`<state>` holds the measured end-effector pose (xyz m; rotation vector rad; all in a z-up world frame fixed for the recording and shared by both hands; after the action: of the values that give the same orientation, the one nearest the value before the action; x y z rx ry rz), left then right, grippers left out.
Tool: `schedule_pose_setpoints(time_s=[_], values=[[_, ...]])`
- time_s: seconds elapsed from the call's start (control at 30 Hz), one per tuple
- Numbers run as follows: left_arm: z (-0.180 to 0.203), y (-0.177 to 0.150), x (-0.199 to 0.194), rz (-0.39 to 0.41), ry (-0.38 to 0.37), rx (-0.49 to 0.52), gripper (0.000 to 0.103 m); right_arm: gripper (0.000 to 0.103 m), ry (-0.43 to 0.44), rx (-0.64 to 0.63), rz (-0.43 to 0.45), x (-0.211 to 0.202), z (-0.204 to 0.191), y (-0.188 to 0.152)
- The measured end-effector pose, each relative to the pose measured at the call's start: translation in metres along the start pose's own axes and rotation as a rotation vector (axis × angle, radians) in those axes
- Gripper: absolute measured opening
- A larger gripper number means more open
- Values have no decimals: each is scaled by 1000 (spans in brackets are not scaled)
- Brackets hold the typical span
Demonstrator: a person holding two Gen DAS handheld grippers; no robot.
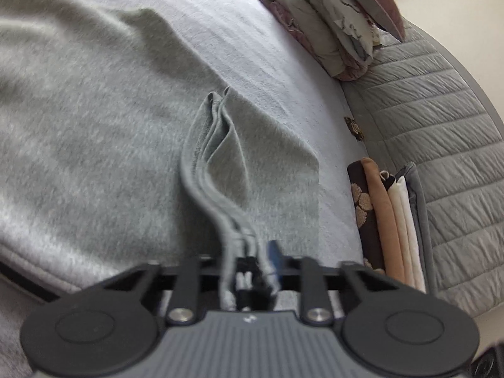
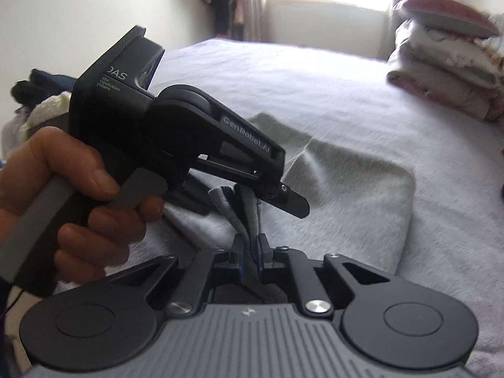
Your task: Fold clothes
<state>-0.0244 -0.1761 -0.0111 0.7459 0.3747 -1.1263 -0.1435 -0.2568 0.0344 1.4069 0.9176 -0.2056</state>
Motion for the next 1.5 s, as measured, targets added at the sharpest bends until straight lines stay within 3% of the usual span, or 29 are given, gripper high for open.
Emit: schedule_pose_setpoints(time_s=[0.13, 0.2, 0.27, 0.37, 0.43, 0.47, 0.53, 0.7, 0.83, 0.97, 1.07, 1.3, 1.5], values=[[-1, 1, 0, 26, -54, -15, 17, 19, -15, 149, 11, -19, 46, 6], [6, 3, 1, 31, -70, -10, 17, 33, -56, 270, 51, -32, 76, 7], [22, 9, 2, 35, -90, 10, 17, 35, -70, 380, 85, -44, 100, 6], [51, 18, 3, 38, -131, 53, 17, 35, 42, 494, 116, -59, 112, 0], [73, 21, 5, 32, -157, 99, 16, 37, 127, 468, 117, -69, 105, -3], [84, 21, 8, 22, -161, 135, 16, 40, 128, 430, 122, -75, 100, -3], [113, 15, 20, -2, -168, 216, 15, 45, 77, 438, 139, -83, 104, -7], [187, -16, 57, -71, -205, 445, 15, 50, -129, 814, 197, -100, 175, -41], [205, -62, 89, -138, -187, 535, 15, 51, -251, 1040, 268, -123, 209, -75], [188, -85, 107, -162, -149, 495, 15, 52, -276, 1078, 294, -129, 213, -88], [180, -84, 100, -121, -172, 462, 15, 52, -268, 1062, 294, -129, 212, -87], [147, -66, 57, -16, -207, 340, 15, 53, -260, 1004, 298, -126, 210, -76], [92, -48, 17, 81, -152, 198, 15, 54, -259, 894, 244, -107, 195, -57]])
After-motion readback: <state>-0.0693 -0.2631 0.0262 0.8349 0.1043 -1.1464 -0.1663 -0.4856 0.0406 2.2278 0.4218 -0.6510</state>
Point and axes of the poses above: each gripper's, at about its wrist camera, not at the fingertips, and x roughly the way its jaws point, z to its right, y to its top, the point moved 5 cm from there along x, roughly the way its jaws point, and after that the axes turned 1 degree about y, right-handed, at the moved point
